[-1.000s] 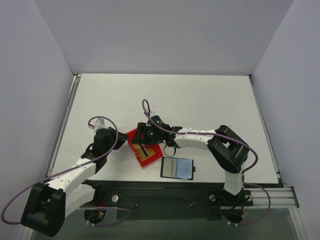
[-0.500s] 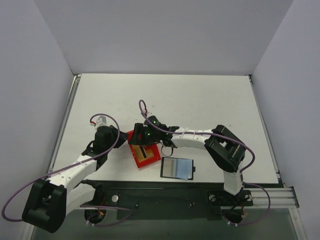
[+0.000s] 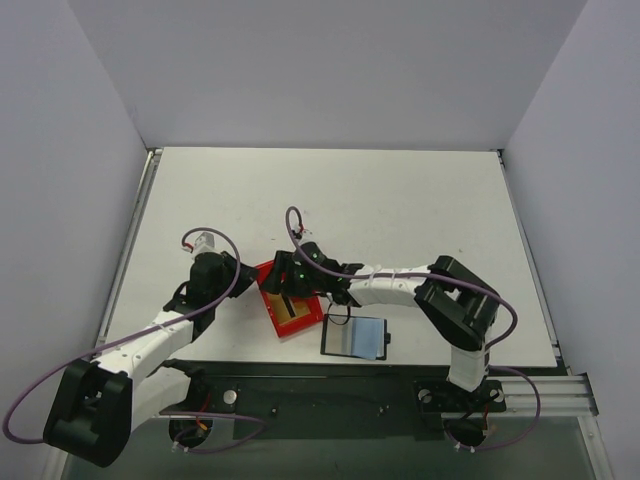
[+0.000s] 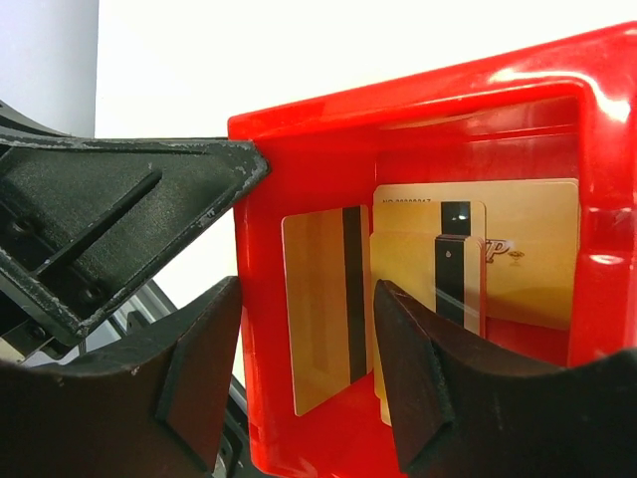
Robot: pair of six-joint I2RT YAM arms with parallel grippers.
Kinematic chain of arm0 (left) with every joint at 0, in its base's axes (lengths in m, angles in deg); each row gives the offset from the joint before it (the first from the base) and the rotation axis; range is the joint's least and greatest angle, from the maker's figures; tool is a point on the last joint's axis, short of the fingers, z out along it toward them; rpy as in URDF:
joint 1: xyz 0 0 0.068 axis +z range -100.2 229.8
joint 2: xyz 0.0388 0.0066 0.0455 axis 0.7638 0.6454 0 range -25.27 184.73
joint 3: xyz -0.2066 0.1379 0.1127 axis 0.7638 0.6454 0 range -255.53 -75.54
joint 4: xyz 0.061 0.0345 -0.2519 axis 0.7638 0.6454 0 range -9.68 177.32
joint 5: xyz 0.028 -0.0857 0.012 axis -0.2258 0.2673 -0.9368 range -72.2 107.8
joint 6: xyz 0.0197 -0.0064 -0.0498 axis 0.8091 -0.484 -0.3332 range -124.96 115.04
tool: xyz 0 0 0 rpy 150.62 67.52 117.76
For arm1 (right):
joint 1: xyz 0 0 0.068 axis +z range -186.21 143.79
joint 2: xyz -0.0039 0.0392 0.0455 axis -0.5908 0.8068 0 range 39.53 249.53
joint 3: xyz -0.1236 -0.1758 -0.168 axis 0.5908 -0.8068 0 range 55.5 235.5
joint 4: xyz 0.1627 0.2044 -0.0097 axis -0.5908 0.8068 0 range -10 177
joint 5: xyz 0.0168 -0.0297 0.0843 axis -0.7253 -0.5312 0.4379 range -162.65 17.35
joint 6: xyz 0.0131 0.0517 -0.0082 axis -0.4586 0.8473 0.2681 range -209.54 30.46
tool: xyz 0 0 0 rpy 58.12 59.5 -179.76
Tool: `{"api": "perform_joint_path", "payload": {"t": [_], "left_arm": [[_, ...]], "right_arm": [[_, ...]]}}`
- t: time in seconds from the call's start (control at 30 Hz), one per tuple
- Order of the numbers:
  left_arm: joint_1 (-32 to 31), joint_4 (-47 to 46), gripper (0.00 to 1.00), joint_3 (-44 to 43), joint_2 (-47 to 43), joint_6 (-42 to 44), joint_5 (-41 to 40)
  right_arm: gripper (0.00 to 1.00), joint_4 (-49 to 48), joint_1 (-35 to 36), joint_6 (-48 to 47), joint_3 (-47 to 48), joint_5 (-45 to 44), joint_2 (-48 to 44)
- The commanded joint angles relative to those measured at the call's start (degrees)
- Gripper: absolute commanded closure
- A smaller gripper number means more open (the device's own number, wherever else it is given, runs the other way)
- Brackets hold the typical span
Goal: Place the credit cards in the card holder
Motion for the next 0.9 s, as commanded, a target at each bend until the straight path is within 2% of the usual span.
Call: {"api": "perform_joint_path", "payload": {"t": [0.0,0.33,0.7,0.87], "left_arm": [[-0.16,2.81,1.00,-1.99,-0.90,2.04,0.24],[-0.16,3.07,1.00,-1.99,-0.47,2.40,0.15],[-0.16,2.54,1.00,-4.09,-0.12,6.08,1.38],[-0.25,2.28,1.00,-4.71,1.11,6.26,2.17]], "right_arm": [[0.50,3.63,0.28,-0.31,-3.39,-7.42,-3.06],[0.50,-0.60,0.46,-1.36,-5.77,-8.13,-5.62],[0.50,12.92,1.16,-2.41,2.49,-12.00,-2.02],[0.50,13.74,1.25,-2.24,5.13,-10.16,0.53]]}}
